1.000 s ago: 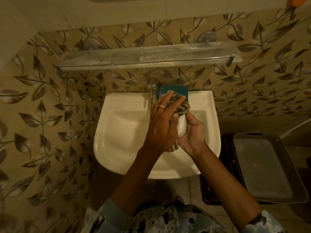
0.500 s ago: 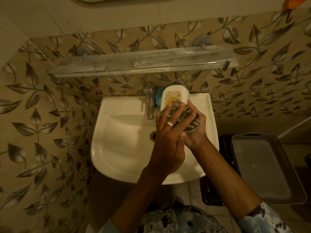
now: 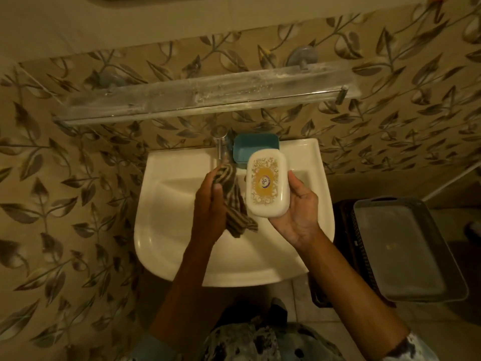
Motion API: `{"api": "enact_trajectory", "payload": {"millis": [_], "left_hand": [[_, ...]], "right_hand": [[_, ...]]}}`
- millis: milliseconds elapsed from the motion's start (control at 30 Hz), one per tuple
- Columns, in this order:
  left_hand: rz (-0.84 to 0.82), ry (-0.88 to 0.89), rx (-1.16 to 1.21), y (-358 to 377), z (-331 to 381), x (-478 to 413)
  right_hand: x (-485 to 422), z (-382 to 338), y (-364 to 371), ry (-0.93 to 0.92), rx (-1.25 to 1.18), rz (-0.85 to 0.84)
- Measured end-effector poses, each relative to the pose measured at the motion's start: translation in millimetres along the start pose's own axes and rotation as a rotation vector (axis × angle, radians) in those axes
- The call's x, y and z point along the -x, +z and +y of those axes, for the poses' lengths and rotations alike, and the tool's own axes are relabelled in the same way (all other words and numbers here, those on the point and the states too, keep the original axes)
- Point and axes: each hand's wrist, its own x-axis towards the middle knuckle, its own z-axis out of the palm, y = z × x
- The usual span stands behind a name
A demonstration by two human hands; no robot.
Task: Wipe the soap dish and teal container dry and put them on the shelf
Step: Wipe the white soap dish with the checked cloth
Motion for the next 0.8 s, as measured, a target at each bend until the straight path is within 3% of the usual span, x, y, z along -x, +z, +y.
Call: {"api": "enact_trajectory", "payload": {"millis": [133, 233, 300, 433, 600, 700, 800], "left_hand": [[0.142, -0.482, 0.148, -30, -53, -12], [0.275, -0.812, 0.575, -47, -71, -41], [0.283, -0.851, 0.737, -56, -75, -63], [0.265, -0.828, 0.808, -61, -79, -108], [0.439, -0.795, 0.924, -45, -82, -155], [0.221, -0.833, 0.981, -34, -83, -168], [0.042, -0.837, 0.843, -30, -86, -166]], "right_hand": [[2, -6, -6, -0.033, -0.004, 0.056], [4, -7, -11, -0.063, -0.003, 0.089], [6, -6, -15, -0.080, 0.004, 0.115], [7, -1, -22, -0.119, 0.024, 0.169], [12, 6, -25, -0.129, 0.033, 0.207], [12, 12, -21, -0.125, 0.059, 0.199], [8, 17, -16, -0.120, 0.064, 0.199]]}}
